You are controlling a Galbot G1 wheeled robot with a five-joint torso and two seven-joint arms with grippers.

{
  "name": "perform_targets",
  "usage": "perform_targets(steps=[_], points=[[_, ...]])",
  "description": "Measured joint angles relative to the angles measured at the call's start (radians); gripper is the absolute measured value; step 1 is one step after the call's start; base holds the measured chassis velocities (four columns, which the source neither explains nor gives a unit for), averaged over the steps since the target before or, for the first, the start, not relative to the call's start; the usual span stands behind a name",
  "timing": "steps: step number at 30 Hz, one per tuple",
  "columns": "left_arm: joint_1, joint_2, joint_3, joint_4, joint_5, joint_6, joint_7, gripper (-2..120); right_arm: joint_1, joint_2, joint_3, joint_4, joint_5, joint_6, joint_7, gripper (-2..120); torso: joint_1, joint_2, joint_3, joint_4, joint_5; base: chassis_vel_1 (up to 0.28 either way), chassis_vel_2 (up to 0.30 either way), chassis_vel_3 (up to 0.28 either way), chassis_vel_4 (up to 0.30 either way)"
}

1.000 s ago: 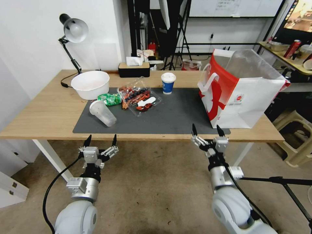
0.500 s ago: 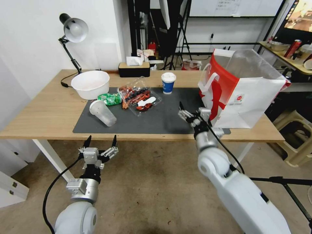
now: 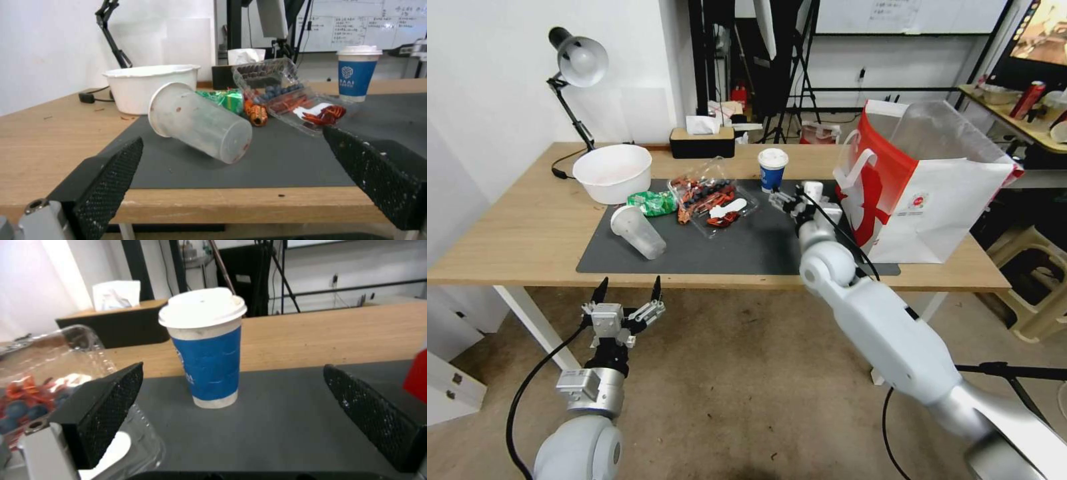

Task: Pick up the trash from the table and place it into the takeout bag.

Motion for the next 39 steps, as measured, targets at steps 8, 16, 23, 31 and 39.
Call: perform_targets(steps=[8,16,23,31,39], points=[[-0.008,0.001,-0.006,0.0,-0.01,0.0,-0.001,100,0.126,0.051,-0.046,-0.169,0.034,-0.007,-0.03,100,0.0,0.0,0.0,0.0001,-0.0002,0.0,0.0,0.0,0.0],[-0.014,0.002,-0.008,0.008,-0.016,0.0,-0.001,100,0.195,0.105,-0.077,-0.31,0.026,-0.002,-0.059,100,0.0,0.0,0.0,0.0,-0.0001,0.0,0.0,0.0,0.0],[-0.02,0.005,-0.008,0.018,-0.017,0.0,-0.002,100,0.234,0.146,-0.09,-0.405,0.013,0.009,-0.082,100,0.0,0.0,0.0,0.0,-0.0001,0.0,0.0,0.0,0.0],[-0.023,0.005,-0.007,0.035,-0.018,-0.01,-0.002,100,0.267,0.181,-0.108,-0.488,-0.002,0.024,-0.095,100,0.0,0.0,0.0,0.0,-0.0001,0.0,0.0,0.0,0.0],[-0.027,0.008,-0.006,0.044,-0.018,-0.014,-0.002,100,0.289,0.203,-0.122,-0.554,-0.011,0.039,-0.11,100,0.0,0.0,0.0,0.0,0.0,0.0,0.0,0.0,0.0]])
